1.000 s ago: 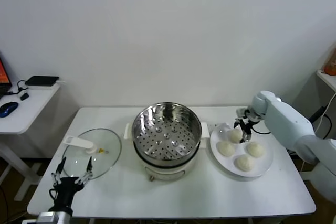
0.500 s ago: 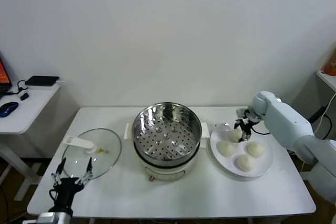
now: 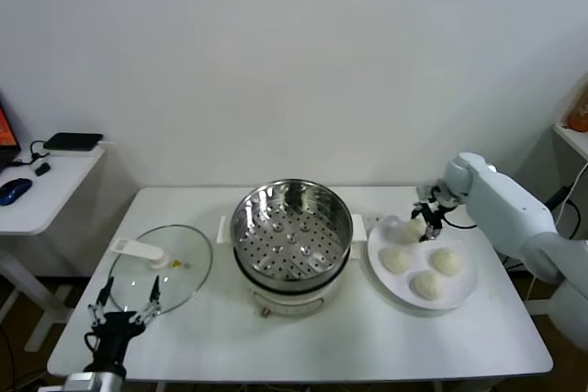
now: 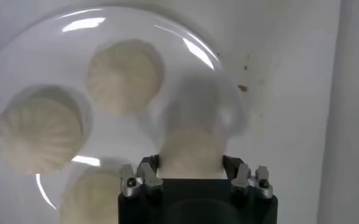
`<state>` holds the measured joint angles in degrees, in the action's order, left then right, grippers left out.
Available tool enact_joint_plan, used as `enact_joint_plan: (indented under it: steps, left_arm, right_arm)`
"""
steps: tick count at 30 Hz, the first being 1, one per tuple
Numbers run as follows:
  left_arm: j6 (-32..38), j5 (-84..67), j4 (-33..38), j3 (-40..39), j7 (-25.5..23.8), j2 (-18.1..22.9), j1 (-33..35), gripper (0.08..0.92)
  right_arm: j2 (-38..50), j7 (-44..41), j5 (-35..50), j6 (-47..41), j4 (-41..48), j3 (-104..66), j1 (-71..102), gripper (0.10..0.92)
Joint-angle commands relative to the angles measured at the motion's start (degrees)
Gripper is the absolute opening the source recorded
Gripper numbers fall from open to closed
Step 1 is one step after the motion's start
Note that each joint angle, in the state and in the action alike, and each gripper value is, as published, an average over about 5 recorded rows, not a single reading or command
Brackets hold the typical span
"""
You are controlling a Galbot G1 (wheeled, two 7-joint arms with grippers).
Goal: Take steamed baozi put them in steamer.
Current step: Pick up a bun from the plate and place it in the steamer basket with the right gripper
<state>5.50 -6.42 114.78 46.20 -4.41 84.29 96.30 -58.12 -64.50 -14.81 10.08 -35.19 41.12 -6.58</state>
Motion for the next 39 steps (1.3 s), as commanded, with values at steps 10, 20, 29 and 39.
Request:
enact_joint_plan:
  steps: [10,20,29,39]
  left_arm:
    - [-0.1,0.4,0.3,-0.2,0.3,0.4,0.2,0.823]
    - [-0.2,0.3,1.3,-0.2,0.5,0.5,0.7,0.823]
    - [-0.2,0.0,2.0,0.2,0.9,0.4,1.0,0.823]
    - [-0.3,-0.6,2.6,0.8,1.0,0.3,1.5,0.823]
  right_arm:
    - [0.2,-0.4,12.5,2.7,-14.4,17.5,-19.9,0.704]
    - [-7.5,-0.1,25.5,3.2,-23.4,29.6,-36.2,0.705]
    - [-13.1,0.4,26.5,4.3,-29.9,33.5,-37.5,0.712]
    - [-16.1,0.8,17.0,8.1,-30.6,33.1,-28.7,0.712]
